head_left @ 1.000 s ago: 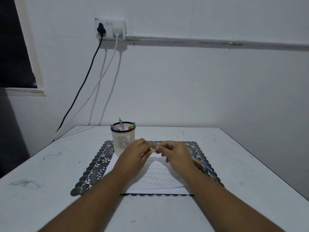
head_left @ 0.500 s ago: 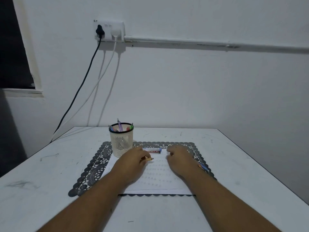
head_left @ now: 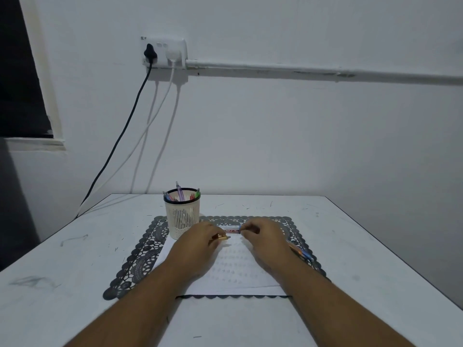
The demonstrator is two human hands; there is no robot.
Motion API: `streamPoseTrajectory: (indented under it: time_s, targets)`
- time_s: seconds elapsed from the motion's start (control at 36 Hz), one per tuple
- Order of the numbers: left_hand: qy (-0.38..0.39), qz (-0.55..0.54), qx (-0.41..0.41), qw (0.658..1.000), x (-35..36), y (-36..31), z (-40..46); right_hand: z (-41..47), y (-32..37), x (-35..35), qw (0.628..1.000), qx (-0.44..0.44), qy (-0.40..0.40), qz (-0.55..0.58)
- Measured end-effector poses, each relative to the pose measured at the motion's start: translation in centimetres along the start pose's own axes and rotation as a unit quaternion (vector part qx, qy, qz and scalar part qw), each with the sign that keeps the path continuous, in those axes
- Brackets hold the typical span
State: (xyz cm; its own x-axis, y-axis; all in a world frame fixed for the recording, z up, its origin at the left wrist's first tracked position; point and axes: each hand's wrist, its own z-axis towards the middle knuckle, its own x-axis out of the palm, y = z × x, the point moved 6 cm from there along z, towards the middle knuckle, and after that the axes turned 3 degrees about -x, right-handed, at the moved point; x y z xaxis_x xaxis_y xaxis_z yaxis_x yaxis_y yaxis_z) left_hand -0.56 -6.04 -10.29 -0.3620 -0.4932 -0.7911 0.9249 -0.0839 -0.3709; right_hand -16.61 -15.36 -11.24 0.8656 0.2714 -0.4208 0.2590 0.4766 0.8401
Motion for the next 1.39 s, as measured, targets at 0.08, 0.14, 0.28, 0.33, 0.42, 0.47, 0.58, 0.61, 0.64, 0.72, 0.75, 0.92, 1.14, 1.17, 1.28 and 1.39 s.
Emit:
streamPoseTrajectory:
  time_s: [0.08,0.14,0.28,0.33,0.42,0.47,0.58,0.61,0.64,0.72,0.75,0.92,1.14,1.17,1.28,1.39]
  targets:
    - [-0.015,0.0,0.002,1.0,-0.4,-0.1,0.2,-0.3,0.1,0.7,0.991,0.014,0.033,0.126]
    - [-0.019,-0.007,0.006,1.0,-0.5,-0.1,0.2,-0.4,0.3,1.0,0.987,0.02,0.056,0.146]
    - [-0.029,-0.023,0.02,0.999,-0.7,-0.5,0.0,-0.6,0.8,1.3,0.983,0.013,0.06,0.171]
    - [-0.026,-0.022,0.026,0.999,-0.7,-0.7,0.0,-0.7,0.9,1.4,0.984,0.009,0.067,0.167]
    - [-0.029,-0.025,0.031,0.999,-0.7,-0.8,0.0,-0.7,0.8,1.3,0.982,0.016,0.067,0.175]
    - [-0.03,-0.03,0.033,0.999,-0.7,-0.8,0.0,-0.7,0.8,1.4,0.98,0.022,0.067,0.187]
    - [-0.038,-0.068,0.032,0.996,-1.0,-0.7,-0.1,-0.7,0.9,1.6,0.969,0.033,0.059,0.236]
    - [-0.042,-0.083,0.03,0.995,-1.0,-0.7,0.0,-0.7,1.0,1.6,0.966,0.036,0.055,0.249]
    - [-0.047,-0.099,0.024,0.994,-1.1,-0.6,0.0,-0.7,1.1,1.6,0.962,0.035,0.055,0.263]
    - [-0.068,-0.146,0.003,0.987,-1.3,-0.4,0.0,-0.8,1.7,1.8,0.946,0.03,0.064,0.316]
    - [-0.07,-0.157,-0.002,0.985,-1.3,-0.4,0.1,-0.9,1.7,1.8,0.942,0.032,0.062,0.329]
    - [-0.07,-0.143,-0.039,0.986,-1.4,-0.2,0.0,-0.5,1.5,0.4,0.938,0.045,-0.01,0.343]
    - [-0.019,-0.116,-0.084,0.989,-1.0,0.2,-0.2,-0.2,1.1,-1.8,0.94,0.049,-0.105,0.32]
    - [-0.011,-0.121,-0.085,0.989,-0.9,0.1,-0.2,-0.2,1.2,-1.8,0.941,0.046,-0.104,0.318]
    - [0.009,-0.118,-0.081,0.99,-0.4,-0.3,-0.3,-0.5,1.6,-1.8,0.94,0.046,-0.107,0.321]
    - [-0.002,-0.107,-0.083,0.991,-0.3,-0.3,-0.2,-0.8,2.3,-0.9,0.926,0.064,-0.067,0.366]
